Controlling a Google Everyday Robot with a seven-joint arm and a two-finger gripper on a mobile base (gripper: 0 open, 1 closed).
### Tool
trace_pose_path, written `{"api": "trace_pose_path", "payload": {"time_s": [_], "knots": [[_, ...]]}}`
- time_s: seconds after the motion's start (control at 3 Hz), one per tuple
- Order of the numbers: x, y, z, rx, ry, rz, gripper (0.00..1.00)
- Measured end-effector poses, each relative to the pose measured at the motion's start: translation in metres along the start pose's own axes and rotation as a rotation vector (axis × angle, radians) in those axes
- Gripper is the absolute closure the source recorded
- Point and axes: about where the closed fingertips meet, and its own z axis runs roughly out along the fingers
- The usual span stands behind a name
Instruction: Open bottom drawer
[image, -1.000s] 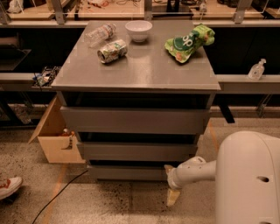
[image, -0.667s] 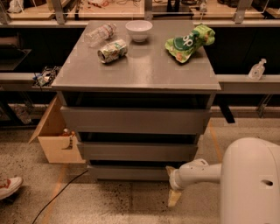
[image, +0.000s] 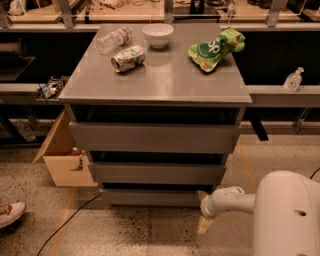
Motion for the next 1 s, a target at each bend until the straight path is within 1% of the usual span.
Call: {"api": "trace_pose_path", "payload": {"time_s": [0.33,1.0], "knots": [[0.013,-0.011,0.013,0.025,0.012,0.005,0.00],[0.020,-0.030,0.036,0.052,0.011,-0.003,0.00]]}}
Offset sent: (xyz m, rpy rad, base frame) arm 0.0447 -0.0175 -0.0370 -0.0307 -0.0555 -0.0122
